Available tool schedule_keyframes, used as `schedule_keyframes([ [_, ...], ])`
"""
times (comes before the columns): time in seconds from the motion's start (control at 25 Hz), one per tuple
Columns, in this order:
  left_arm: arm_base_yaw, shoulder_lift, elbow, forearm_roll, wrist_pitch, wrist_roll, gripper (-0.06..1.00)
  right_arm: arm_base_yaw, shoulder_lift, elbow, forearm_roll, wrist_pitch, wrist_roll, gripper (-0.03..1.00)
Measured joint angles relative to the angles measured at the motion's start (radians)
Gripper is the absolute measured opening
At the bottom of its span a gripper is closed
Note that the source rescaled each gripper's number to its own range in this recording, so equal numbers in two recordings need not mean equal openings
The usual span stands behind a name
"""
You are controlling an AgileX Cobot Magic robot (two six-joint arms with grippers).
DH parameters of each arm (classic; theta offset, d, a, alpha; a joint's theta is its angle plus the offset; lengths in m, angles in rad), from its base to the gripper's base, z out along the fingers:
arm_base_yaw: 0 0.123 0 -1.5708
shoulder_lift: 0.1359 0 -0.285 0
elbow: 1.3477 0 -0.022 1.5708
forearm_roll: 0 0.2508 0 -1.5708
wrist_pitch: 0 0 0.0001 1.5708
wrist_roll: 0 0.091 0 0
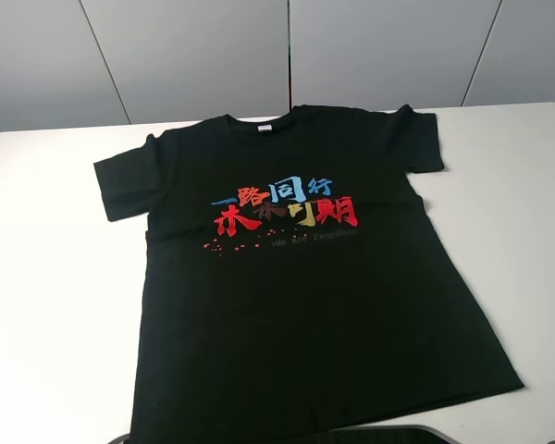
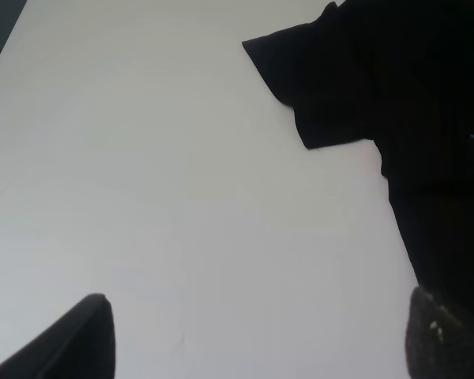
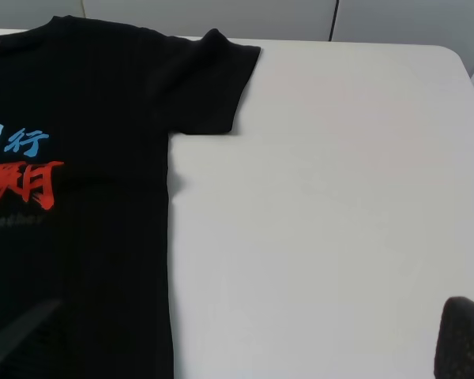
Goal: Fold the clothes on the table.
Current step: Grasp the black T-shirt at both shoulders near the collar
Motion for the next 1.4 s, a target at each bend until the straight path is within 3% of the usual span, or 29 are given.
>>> schedule_keyframes([
  [0.56,0.000,-0.001,0.000,0.032,0.000,0.002,0.98,0.000,0.000,-0.013,-0.018,-0.011,-0.020,0.98],
  [0.8,0.000,0.054,-0.057,0.024,-0.080,0.045,0.98,0.000,0.065,-0.146,-0.050,-0.162,-0.053,0.98],
  [1.08,-0.002,0.332,-0.149,-0.083,-0.321,0.126,0.98,0.010,0.441,-0.316,-0.075,-0.295,-0.094,0.98],
  [1.24,-0.002,0.560,-0.285,-0.149,-0.387,0.212,0.98,0.012,0.740,-0.497,-0.026,-0.287,-0.194,0.98],
  [1.4,-0.002,0.787,-0.434,-0.280,-0.416,0.365,0.98,0.014,1.022,-0.691,0.061,-0.215,-0.308,0.98],
])
